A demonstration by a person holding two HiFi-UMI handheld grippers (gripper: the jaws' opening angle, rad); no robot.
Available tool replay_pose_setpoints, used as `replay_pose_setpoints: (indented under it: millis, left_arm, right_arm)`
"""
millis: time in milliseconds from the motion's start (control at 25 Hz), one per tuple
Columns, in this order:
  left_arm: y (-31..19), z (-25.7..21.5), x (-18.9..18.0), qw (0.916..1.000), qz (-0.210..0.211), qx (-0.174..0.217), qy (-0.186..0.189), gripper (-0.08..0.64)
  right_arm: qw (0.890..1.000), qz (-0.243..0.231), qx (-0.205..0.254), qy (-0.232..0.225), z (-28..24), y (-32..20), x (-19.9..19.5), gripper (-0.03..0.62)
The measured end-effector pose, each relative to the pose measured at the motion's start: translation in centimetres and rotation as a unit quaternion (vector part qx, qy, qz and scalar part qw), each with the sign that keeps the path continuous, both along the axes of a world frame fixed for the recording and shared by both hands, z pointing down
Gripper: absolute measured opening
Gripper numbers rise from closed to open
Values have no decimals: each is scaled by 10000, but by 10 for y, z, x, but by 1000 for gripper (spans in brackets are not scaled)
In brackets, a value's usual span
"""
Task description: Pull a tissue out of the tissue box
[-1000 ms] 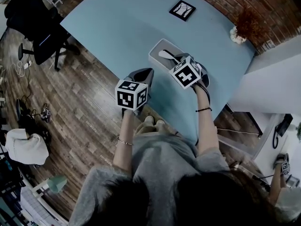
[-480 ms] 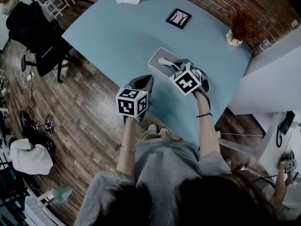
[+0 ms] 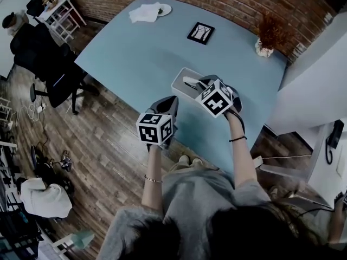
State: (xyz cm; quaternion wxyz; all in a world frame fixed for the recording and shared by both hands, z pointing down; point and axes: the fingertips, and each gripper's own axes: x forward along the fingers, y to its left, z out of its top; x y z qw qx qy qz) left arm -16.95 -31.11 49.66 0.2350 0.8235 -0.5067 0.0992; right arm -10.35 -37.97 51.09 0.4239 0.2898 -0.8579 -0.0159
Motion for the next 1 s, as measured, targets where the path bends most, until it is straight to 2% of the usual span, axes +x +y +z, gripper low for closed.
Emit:
replay_pose_setpoints:
  millis: [640,1000]
  left_arm:
    - [5,-25,8,9994,107,303,-95,3]
    - [12,-38,14,9987,134,464,-141,3]
  right_arm:
    - [9993,111,222,-264,-23,14,12,2]
    - [9971,172,384,-638,-45,25,19,2]
